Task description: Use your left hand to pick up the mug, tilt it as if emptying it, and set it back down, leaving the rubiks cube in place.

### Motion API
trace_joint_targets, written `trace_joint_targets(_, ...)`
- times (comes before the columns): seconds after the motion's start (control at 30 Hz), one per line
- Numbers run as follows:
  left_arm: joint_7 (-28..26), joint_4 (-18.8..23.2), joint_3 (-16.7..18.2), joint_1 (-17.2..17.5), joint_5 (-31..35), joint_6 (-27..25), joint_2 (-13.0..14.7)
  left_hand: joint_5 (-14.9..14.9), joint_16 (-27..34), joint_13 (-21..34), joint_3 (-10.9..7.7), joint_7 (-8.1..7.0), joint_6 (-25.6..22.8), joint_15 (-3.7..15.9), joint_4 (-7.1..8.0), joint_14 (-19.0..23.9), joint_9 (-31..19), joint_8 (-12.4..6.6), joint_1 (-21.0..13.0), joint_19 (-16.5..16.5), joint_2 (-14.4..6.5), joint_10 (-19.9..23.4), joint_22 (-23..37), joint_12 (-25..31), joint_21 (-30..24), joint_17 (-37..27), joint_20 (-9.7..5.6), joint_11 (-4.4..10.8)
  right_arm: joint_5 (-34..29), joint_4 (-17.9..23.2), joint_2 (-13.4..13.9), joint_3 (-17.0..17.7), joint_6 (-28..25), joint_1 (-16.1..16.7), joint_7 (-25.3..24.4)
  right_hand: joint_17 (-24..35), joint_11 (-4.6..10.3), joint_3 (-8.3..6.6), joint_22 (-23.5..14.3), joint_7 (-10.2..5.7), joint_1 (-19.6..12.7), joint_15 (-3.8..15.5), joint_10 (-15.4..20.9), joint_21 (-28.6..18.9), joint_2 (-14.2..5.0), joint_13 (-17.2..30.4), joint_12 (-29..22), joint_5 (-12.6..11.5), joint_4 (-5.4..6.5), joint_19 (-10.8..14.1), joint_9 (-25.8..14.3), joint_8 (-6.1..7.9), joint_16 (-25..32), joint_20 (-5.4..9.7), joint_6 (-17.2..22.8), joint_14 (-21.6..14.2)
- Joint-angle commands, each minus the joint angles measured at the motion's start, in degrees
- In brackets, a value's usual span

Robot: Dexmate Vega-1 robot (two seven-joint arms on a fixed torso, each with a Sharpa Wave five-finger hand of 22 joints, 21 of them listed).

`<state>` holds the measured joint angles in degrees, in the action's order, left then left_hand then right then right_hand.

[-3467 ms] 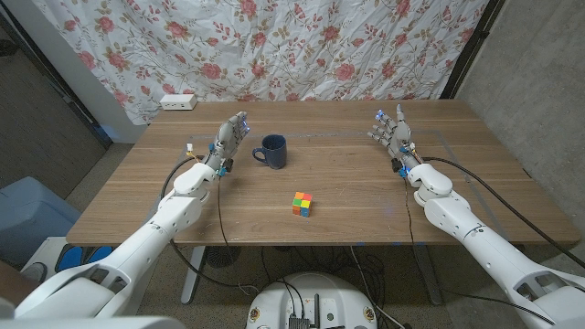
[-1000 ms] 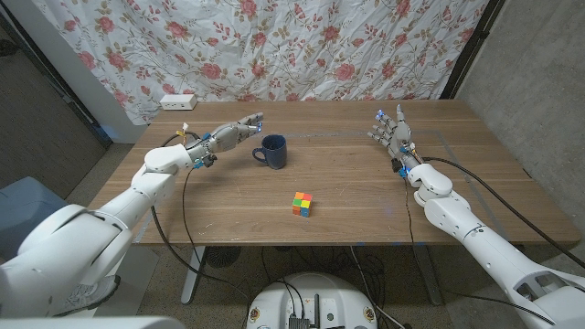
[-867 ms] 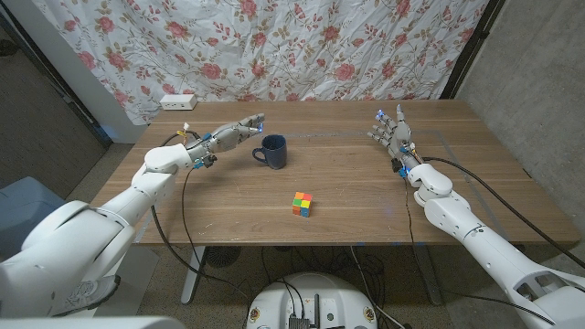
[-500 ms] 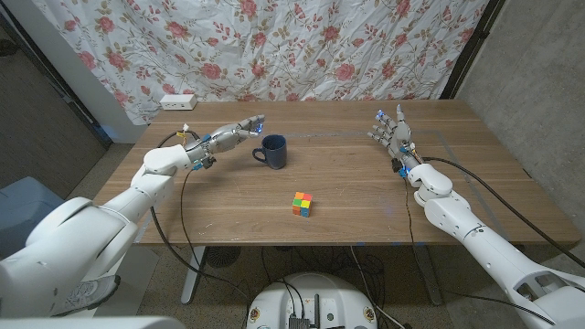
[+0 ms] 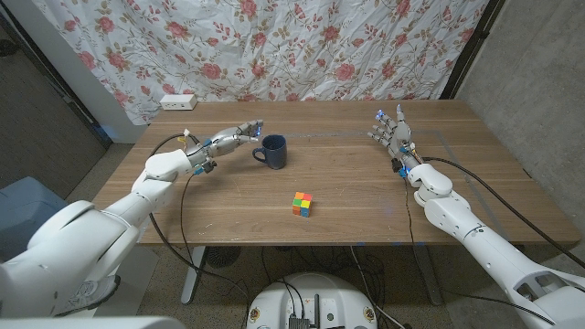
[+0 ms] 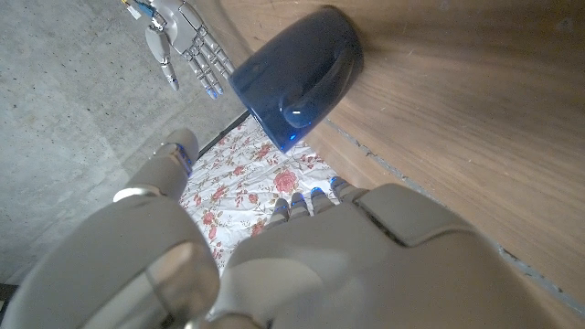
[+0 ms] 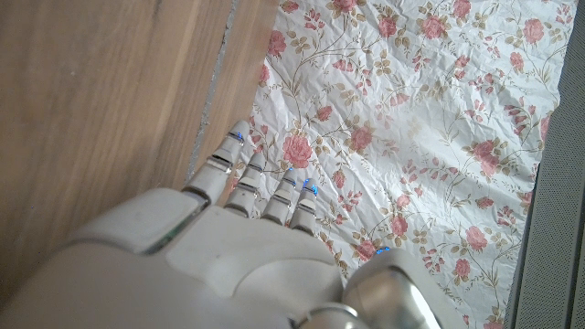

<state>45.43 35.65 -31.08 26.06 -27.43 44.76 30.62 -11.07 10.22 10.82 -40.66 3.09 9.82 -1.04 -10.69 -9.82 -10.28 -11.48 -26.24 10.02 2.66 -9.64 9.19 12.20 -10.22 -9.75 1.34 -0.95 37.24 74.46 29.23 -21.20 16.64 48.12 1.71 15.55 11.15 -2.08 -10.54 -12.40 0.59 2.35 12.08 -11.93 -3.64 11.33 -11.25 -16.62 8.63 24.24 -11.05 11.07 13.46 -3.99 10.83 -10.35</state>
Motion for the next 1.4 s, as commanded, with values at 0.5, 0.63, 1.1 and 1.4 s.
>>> trace_joint_targets(0.5,-0.7,-9.63,-2.39,-3.19,2.74,3.49,-4.03,-0.09,0.84,0.19,-0.48,-0.36,3.19,0.4,-0.03,-3.87,-0.32,-1.0,-1.26,5.83,0.96,-2.33,0.35,0.76,-0.25,-0.17,0.38,0.88,0.0,0.03,0.0,0.01,-0.02,0.01,0.0,0.29,-0.13,-0.03,-0.28,-0.37,-0.47,2.81,0.49,-0.35,-1.32,0.21,-0.29,-0.23,0.4,0.21,-0.14,0.21,0.17,-0.01,-0.1,-0.37)
trace_joint_targets(0.63,-0.97,-11.18,-2.65,-3.87,3.13,4.12,-4.91,-0.01,0.96,0.22,-0.53,-0.41,2.47,0.68,-0.03,-3.1,-0.34,-1.28,-1.6,5.21,1.26,-1.52,0.35,0.99,-0.43,-0.17,0.31,1.11,0.0,0.0,-0.01,0.01,-0.01,0.0,0.01,0.29,-0.18,-0.03,-0.28,-0.37,-0.47,2.86,0.56,-0.34,-1.31,0.21,-0.32,-0.23,0.4,0.2,-0.14,0.21,0.17,0.01,-0.1,-0.38)
trace_joint_targets(1.1,-2.09,-9.95,-2.66,-2.32,3.2,5.82,-5.41,0.04,1.16,0.26,-0.71,-0.14,1.41,0.96,-0.03,-1.33,-0.37,-1.64,-2.54,3.6,1.82,-0.24,0.33,1.25,-0.77,-0.17,0.43,0.95,0.0,0.02,0.0,0.01,-0.01,0.02,0.0,0.3,-0.12,-0.03,-0.28,-0.37,-0.47,2.79,0.49,-0.35,-1.32,0.21,-0.29,-0.23,0.41,0.23,-0.14,0.21,0.15,0.0,-0.09,-0.34)
trace_joint_targets(1.4,-4.54,-8.5,-2.72,-1.02,3.63,6.19,-5.31,-0.04,1.41,0.32,-1.04,0.31,-0.07,1.11,-0.04,0.81,-0.39,-2.09,-3.76,1.65,2.12,1.72,0.32,1.76,-1.04,-0.18,0.5,0.83,-0.01,0.01,-0.01,0.01,-0.01,0.0,0.0,0.3,-0.12,-0.03,-0.28,-0.37,-0.48,2.83,0.46,-0.35,-1.32,0.21,-0.28,-0.23,0.4,0.21,-0.14,0.21,0.17,-0.02,-0.09,-0.39)
